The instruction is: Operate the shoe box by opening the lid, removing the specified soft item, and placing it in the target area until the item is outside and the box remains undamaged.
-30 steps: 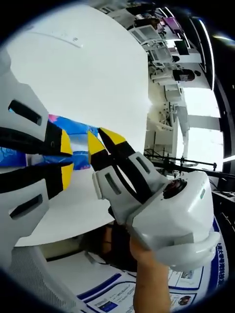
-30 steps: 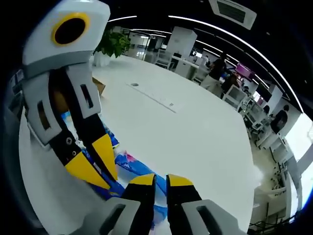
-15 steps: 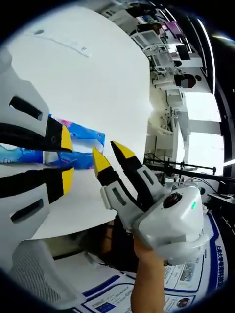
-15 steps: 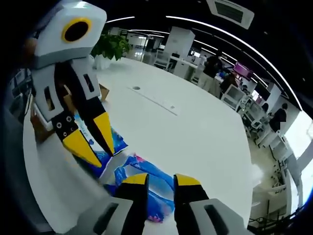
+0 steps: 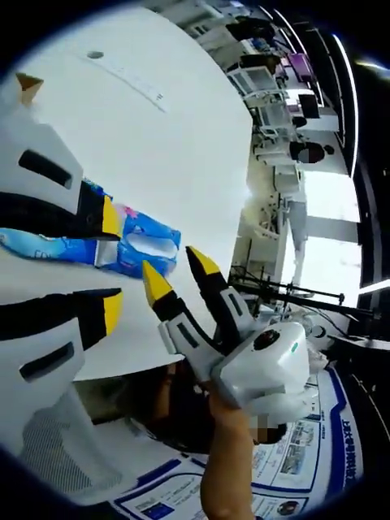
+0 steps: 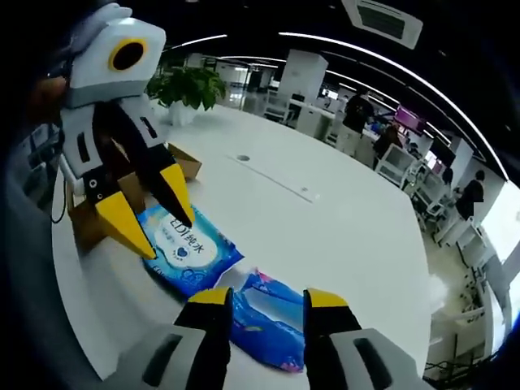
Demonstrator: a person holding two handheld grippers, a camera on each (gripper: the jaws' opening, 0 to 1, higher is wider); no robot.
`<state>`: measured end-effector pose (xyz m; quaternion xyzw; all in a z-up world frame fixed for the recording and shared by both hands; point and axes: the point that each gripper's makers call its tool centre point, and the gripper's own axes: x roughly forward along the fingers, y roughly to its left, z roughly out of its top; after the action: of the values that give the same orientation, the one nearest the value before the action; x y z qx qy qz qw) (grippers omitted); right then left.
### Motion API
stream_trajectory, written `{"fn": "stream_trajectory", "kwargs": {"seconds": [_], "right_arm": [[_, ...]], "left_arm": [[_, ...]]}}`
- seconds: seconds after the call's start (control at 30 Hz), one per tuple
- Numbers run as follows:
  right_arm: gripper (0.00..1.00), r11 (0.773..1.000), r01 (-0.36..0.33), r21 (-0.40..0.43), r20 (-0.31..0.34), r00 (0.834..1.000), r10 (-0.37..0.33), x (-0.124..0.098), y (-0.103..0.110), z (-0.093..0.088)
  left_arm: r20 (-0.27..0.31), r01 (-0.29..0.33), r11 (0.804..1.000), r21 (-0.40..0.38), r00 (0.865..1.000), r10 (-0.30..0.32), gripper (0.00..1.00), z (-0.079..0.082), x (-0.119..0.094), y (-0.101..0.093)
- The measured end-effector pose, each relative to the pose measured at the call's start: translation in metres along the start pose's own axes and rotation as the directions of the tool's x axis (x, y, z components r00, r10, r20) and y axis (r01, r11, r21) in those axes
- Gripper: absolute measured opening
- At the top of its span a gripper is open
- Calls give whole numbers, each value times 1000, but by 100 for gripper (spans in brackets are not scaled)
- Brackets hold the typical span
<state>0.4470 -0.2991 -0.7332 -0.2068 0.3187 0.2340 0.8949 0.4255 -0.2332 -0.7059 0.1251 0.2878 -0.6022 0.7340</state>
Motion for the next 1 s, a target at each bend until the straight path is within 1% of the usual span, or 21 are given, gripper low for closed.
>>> {"fn": "stream_trajectory", "kwargs": {"seconds": [0.2,0.33,0.4,0.47,0.6,0.7,0.8,0.97,1.0], "right_arm": [[39,1000,-23,21,20,1000,23,-2,14,10],[42,999,-38,9,37,999,37,-5,26,18],[44,999,-45,6,47,998,45,-7,33,21],[46,999,-52,4,52,997,52,-8,37,23],[49,998,-68,8,68,995,67,-12,47,27],[53,996,-86,10,73,994,85,-13,55,29],[57,994,-109,11,75,991,107,-14,64,30],[60,988,-156,-11,94,983,156,-17,79,39],[60,985,-172,-24,103,979,173,-16,80,41]], "left_arm": [[19,-40,999,-33,999,41,28,-4,-27,7],[38,-62,997,-46,997,64,33,-5,-48,8],[74,-77,994,-83,994,83,36,-4,-60,10],[88,-84,990,-112,992,94,39,-5,-72,11],[99,-115,984,-139,987,129,42,-11,-96,14],[108,-127,978,-164,983,146,44,-15,-108,15],[116,-142,976,-168,980,163,47,-18,-120,13],[115,-160,972,-171,977,181,51,-26,-138,8],[116,-172,969,-176,974,194,51,-29,-144,8]]}}
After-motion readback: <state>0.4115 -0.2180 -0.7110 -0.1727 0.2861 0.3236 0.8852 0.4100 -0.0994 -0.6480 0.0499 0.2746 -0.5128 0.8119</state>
